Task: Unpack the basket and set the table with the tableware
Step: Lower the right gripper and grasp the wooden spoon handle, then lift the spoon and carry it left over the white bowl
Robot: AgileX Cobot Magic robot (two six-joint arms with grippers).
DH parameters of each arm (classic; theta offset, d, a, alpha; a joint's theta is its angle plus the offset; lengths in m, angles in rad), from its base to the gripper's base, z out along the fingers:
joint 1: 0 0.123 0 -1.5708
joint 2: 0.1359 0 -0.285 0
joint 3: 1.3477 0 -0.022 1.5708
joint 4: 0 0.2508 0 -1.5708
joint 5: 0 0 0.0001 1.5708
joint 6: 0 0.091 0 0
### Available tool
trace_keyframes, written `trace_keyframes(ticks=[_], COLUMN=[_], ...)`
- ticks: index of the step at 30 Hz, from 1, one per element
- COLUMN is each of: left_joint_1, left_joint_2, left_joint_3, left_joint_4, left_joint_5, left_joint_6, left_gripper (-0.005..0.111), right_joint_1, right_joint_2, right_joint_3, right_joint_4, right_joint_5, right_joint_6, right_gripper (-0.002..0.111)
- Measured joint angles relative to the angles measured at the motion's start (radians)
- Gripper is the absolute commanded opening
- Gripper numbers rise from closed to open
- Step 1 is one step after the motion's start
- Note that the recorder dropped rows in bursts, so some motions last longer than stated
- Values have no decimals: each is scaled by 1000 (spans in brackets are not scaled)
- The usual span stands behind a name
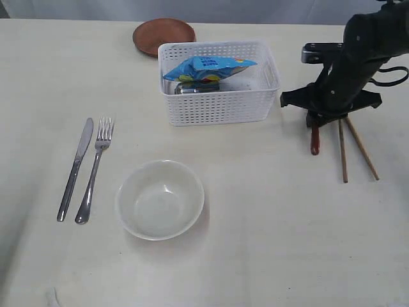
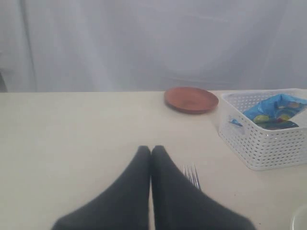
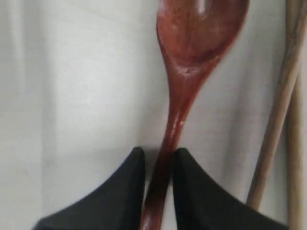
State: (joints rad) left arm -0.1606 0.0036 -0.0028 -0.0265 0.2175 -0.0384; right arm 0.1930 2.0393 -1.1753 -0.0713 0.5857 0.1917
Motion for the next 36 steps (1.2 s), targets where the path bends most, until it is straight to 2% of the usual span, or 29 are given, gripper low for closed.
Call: trace_keyframes(ticks=[10, 14, 18, 21, 26, 31, 36], left_joint_1=[0, 0, 0, 0, 0, 0, 0], left_joint_2=[0, 0, 0, 0, 0, 0, 0], left_joint_3=[0, 0, 0, 0, 0, 0, 0], left_joint_4=[0, 0, 0, 0, 0, 0, 0], left_joint_5=[0, 0, 0, 0, 0, 0, 0], left_joint_6=[0, 0, 0, 0, 0, 0, 0], left_gripper=[0, 0, 0, 0, 0, 0, 0], right_joint_1=[0, 0, 41, 127, 354, 549, 675], right_joint_2=[-42, -162, -314, -415, -499, -481, -414], right_joint_3=[9, 14, 14, 14, 14, 14, 14], right_joint_4=[-7, -8, -14, -6, 44, 80, 82], right_joint_5=[43, 87, 131, 181, 307, 373, 408], right_joint_6=[-12, -12, -36, -96, -205, -293, -313], right_gripper=[0, 0, 0, 0, 0, 0, 0])
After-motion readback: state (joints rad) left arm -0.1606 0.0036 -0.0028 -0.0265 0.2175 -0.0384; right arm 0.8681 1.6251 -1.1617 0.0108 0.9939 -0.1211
